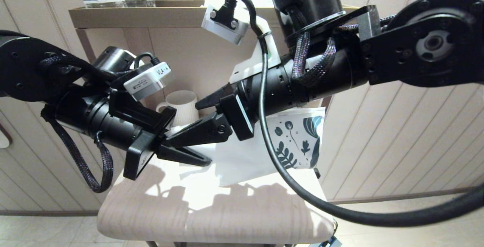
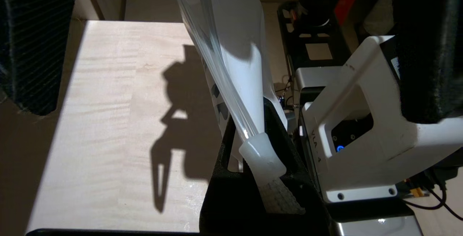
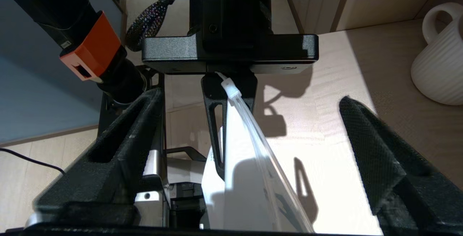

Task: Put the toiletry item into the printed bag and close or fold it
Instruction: Hand it to the other hand

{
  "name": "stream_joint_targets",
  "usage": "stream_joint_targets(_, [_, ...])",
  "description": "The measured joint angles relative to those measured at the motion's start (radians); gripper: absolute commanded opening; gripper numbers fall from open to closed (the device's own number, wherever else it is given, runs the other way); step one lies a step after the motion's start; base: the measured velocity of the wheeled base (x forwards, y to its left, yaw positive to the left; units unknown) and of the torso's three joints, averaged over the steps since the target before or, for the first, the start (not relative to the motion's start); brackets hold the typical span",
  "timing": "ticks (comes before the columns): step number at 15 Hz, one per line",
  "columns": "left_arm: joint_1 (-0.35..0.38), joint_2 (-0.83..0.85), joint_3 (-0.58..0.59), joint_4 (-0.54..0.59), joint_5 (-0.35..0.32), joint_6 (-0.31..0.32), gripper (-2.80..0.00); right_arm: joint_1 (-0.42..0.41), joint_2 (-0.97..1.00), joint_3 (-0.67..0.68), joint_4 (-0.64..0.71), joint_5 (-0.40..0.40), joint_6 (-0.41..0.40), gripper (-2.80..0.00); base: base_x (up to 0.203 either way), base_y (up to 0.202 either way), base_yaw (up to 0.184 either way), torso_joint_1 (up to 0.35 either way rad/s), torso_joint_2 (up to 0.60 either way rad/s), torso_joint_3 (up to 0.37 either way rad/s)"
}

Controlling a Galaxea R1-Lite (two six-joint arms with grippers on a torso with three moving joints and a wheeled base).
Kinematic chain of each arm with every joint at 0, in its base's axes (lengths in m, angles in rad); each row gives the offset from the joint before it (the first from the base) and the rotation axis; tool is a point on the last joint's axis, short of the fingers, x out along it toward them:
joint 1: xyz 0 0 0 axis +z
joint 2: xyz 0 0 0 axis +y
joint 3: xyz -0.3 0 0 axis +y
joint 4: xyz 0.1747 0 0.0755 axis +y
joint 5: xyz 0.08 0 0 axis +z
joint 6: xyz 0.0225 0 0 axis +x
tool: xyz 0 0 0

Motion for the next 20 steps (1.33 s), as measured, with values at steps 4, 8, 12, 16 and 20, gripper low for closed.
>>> stream_joint_targets(4, [0.001,0.002,0.002,-0.001,0.0,0.0,-2.8,-0.002,0.001,0.0,0.003,0.0,-0.005,-2.8,0.0,0.0,0.0,0.0,0.0,0.0])
stream_joint_targets(8, [0.001,0.002,0.001,0.0,0.0,0.0,-2.8,-0.001,0.001,0.004,0.002,0.0,-0.006,-2.8,0.0,0.0,0.0,0.0,0.0,0.0])
stream_joint_targets(12, [-0.003,0.003,-0.024,0.037,0.003,-0.006,-2.8,-0.002,-0.003,0.011,-0.003,-0.072,-0.043,-2.8,0.0,0.0,0.0,0.0,0.0,0.0])
stream_joint_targets(16, [-0.006,0.001,-0.063,0.111,0.013,-0.013,-2.8,0.0,-0.005,0.029,-0.007,-0.154,-0.077,-2.8,0.0,0.0,0.0,0.0,0.0,0.0])
stream_joint_targets(20, [-0.007,0.002,-0.082,0.117,0.083,-0.012,-2.8,-0.011,-0.02,0.054,-0.014,-0.163,-0.074,-2.8,0.0,0.0,0.0,0.0,0.0,0.0])
